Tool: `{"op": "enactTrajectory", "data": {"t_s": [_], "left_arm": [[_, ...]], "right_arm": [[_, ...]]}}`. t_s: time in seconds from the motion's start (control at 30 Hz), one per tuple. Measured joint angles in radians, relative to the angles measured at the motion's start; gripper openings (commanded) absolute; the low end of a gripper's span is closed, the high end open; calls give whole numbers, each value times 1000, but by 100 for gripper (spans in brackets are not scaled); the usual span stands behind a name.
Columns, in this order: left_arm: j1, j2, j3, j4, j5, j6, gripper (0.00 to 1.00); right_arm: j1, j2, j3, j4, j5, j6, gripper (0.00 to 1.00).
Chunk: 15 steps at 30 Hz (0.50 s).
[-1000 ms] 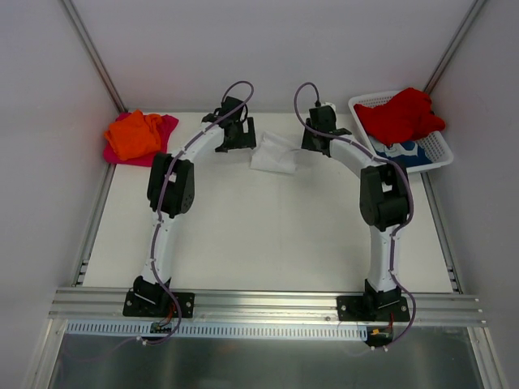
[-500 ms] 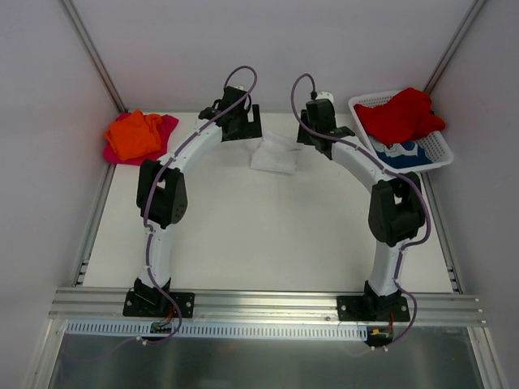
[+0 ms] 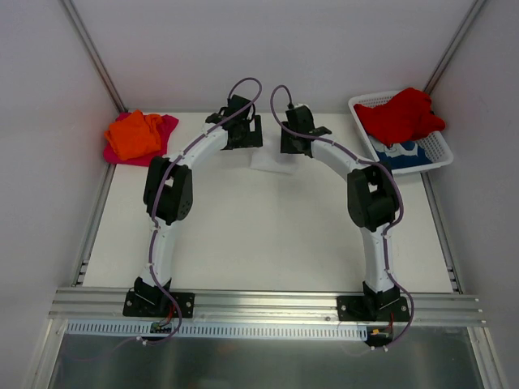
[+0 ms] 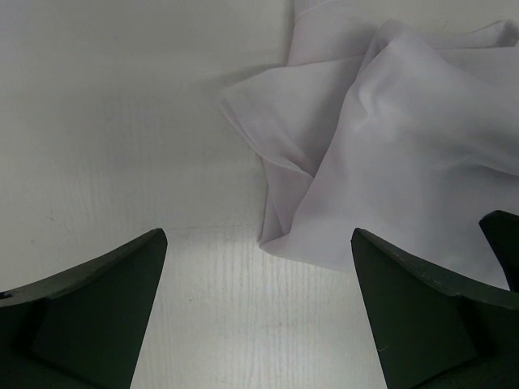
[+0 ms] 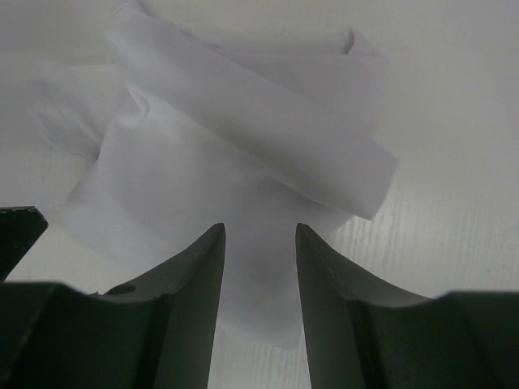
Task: Fold and stack the t-shirts
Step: Fold the long partially folded tshirt into a neat square, then smooth out wrinkles on the folded tshirt
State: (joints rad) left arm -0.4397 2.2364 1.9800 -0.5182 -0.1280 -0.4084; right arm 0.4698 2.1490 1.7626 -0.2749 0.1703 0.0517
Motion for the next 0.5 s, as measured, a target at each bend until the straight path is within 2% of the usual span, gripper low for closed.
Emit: {"op": "enactTrajectory", "data": {"t_s": [0.23, 0.5], "left_arm": [[1, 0, -32, 4, -20, 2, 99], [4, -15, -69, 3, -24, 3, 99]], "right_arm": [[3, 107, 97, -31, -61, 17, 43], [4, 167, 108, -44, -186, 114, 45]]}}
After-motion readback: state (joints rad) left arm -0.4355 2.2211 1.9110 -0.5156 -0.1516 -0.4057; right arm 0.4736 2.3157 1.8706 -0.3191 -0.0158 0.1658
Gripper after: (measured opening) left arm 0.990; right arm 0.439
